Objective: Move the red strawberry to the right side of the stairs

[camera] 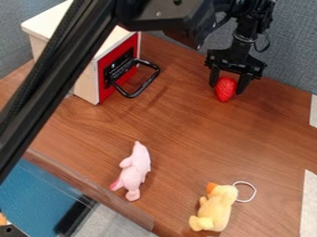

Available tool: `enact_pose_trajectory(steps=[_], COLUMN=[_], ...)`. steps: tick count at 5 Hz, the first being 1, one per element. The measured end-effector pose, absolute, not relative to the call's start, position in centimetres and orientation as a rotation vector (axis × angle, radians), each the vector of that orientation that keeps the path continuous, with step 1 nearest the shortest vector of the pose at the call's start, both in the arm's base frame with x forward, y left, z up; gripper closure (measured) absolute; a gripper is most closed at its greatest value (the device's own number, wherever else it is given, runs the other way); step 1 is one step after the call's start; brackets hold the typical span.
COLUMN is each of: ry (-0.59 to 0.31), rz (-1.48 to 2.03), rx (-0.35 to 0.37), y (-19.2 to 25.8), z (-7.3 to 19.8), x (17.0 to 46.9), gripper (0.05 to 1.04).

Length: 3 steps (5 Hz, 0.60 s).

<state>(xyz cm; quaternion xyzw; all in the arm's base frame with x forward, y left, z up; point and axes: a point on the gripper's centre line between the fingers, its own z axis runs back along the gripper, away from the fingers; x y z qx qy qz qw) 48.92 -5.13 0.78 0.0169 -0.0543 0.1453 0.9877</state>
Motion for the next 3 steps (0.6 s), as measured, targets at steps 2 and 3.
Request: enact_pose_trajectory(steps=[2, 3], ry=[-0.158, -0.212], rz=[0.289, 0.311], rx=[-0.005, -0.052], y=[-5.0, -3.6], z=[3.7, 7.5], x=[48.8, 46.8], gripper=[0.33, 0.33])
